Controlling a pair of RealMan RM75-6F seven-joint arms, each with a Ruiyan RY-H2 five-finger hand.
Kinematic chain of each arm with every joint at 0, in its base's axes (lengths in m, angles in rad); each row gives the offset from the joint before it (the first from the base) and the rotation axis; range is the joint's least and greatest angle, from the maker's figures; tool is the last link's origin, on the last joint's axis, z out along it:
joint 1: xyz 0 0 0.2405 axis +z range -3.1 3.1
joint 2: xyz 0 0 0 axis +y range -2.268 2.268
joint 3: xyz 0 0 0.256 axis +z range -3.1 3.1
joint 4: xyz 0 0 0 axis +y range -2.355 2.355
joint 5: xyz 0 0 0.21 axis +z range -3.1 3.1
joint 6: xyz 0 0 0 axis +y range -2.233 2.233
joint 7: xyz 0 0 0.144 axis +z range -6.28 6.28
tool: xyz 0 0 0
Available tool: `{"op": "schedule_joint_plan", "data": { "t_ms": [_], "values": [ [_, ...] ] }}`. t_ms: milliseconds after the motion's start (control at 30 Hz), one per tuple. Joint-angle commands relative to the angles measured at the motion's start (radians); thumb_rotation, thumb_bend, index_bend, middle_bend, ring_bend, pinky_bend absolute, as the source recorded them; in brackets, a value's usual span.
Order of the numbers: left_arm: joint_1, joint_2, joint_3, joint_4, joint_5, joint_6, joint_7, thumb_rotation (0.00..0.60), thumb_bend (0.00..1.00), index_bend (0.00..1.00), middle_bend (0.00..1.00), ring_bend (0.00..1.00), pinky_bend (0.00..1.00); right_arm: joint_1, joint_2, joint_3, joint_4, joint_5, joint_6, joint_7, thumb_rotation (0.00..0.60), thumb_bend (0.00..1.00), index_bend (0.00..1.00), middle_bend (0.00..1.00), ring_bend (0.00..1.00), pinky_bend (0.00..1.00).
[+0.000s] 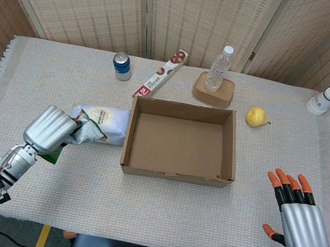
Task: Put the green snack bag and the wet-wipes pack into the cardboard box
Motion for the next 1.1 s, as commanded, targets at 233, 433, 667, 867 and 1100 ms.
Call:
{"op": "schedule_joint_plan", "data": {
  "t_ms": [233,433,667,867,1100],
  "values": [
    [-0.196,-0.275,-0.098,0.063,-0.051,0.044,0.088,0.6,0.47,0.8,0.93,0.81,0.89,0.005,0.003,0.011,0.0,0.026,0.006,0.002,0.6,0.02,0.06,0.03,0.0,0.0],
    [-0.289,-0.507,-0.124,0.206,-0.11,0.101,0.128,0.6,0.47,0.8,0.93,0.81,0.89,0.013,0.005,0.013,0.0,0.04,-0.003,0.003,0.6,0.02,0.06,0.03,0.0,0.0],
    [-0.381,-0.686,-0.143,0.391,-0.147,0.098,0.131,0.6,0.47,0.8,0.93,0.81,0.89,0.012,0.012,0.02,0.0,0.055,0.008,0.014,0.6,0.02,0.06,0.03,0.0,0.0],
    [-0.452,-0.837,-0.152,0.579,-0.121,0.107,0.097,0.6,0.47,0.8,0.93,0.81,0.89,0.018,0.015,0.022,0.0,0.072,0.002,0.014,0.6,0.02,0.06,0.03,0.0,0.0],
    [-0.468,-0.911,-0.142,0.707,-0.11,0.068,-0.003,0.6,0.39,0.59,0.69,0.6,0.69,0.02,0.018,0.025,0.0,0.08,0.007,0.018,0.6,0.02,0.06,0.03,0.0,0.0]
  ]
}}
